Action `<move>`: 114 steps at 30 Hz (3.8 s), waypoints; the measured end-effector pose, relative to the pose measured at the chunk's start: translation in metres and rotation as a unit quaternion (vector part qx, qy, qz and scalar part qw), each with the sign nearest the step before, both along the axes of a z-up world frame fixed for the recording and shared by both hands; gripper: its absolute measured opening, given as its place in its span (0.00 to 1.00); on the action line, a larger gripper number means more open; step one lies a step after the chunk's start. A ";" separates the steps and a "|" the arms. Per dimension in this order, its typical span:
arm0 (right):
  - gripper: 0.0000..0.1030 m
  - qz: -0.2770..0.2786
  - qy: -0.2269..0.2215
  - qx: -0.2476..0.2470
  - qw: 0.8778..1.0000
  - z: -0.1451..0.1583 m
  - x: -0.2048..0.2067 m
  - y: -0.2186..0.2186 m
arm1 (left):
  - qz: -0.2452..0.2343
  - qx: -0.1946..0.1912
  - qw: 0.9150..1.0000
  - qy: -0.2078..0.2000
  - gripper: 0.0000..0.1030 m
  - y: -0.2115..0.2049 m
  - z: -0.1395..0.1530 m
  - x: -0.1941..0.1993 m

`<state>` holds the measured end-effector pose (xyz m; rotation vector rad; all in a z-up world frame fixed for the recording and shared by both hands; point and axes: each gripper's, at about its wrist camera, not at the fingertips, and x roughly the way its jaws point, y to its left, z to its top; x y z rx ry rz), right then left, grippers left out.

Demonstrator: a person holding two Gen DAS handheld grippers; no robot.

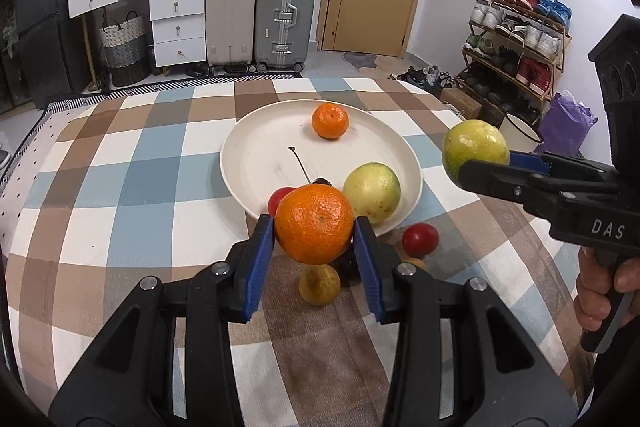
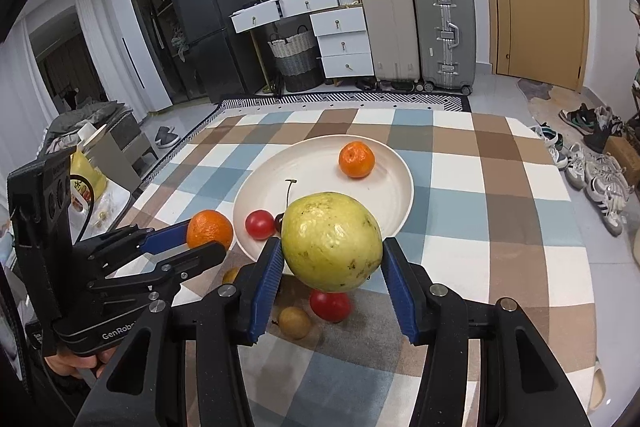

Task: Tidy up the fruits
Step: 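Carry the tangerine and guava over the cream plate and release both, then move both tools back toward the loose fruits beside the plate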

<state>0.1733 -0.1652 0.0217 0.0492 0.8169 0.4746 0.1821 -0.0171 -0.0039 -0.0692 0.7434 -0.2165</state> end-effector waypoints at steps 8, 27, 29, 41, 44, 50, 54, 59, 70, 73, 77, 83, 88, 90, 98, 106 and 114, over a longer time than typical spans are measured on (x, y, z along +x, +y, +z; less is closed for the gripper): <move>0.49 0.008 0.020 -0.007 1.000 -0.017 0.006 0.013 | -0.002 0.011 1.000 0.009 0.36 -0.002 -0.013 0.018; 0.49 -0.006 0.058 0.014 0.998 -0.044 0.035 0.034 | 0.005 0.001 1.000 0.019 0.37 0.007 -0.022 0.037; 0.49 -0.015 0.059 0.013 0.998 -0.046 0.040 0.033 | 0.003 0.001 1.000 0.019 0.37 0.006 -0.022 0.039; 0.49 -0.056 0.064 0.019 0.996 -0.054 0.064 0.027 | -0.014 0.002 1.000 0.011 0.37 -0.004 -0.019 0.044; 0.49 -0.060 0.064 0.020 0.996 -0.056 0.069 0.028 | -0.017 0.003 1.000 0.015 0.36 -0.008 -0.023 0.047; 0.51 -0.059 0.064 0.019 0.996 -0.054 0.067 0.027 | -0.022 -0.003 1.000 0.014 0.36 -0.010 -0.024 0.049; 0.57 -0.060 0.041 0.011 0.997 -0.044 0.058 0.020 | -0.020 -0.008 1.000 0.014 0.36 -0.007 -0.024 0.049; 0.68 -0.063 0.026 0.006 0.998 -0.034 0.048 0.011 | -0.030 -0.013 0.999 0.014 0.37 -0.010 -0.024 0.047; 0.88 -0.071 0.027 0.011 0.997 -0.033 0.022 -0.013 | -0.005 0.004 1.000 -0.009 0.84 -0.003 -0.012 0.027; 0.96 -0.068 0.029 0.014 0.997 -0.033 0.016 -0.018 | 0.012 0.003 1.000 -0.015 0.90 0.006 -0.007 0.015; 0.99 -0.059 0.020 0.014 0.998 -0.029 0.006 -0.020 | 0.031 0.000 0.999 -0.030 1.00 0.018 -0.005 -0.002; 0.99 -0.044 0.001 -0.021 0.999 -0.030 -0.001 -0.013 | 0.035 0.002 0.999 -0.030 1.00 0.023 -0.006 -0.012; 0.99 -0.034 0.010 -0.029 0.999 -0.040 0.001 -0.006 | 0.035 0.003 0.999 -0.023 1.00 0.022 -0.006 -0.011; 0.99 -0.026 0.009 -0.035 0.999 -0.044 0.000 -0.003 | 0.035 0.005 0.999 -0.024 1.00 0.021 -0.008 -0.010; 0.99 -0.030 0.014 -0.025 0.999 -0.052 -0.002 -0.004 | 0.025 0.014 1.000 -0.007 1.00 0.016 -0.018 -0.006; 0.99 -0.060 0.037 -0.039 0.997 -0.065 0.006 -0.011 | 0.021 0.030 0.999 0.021 1.00 0.012 -0.031 -0.001; 0.99 -0.063 0.061 -0.032 0.996 -0.072 0.011 -0.013 | 0.024 0.026 0.998 0.052 1.00 0.014 -0.045 0.007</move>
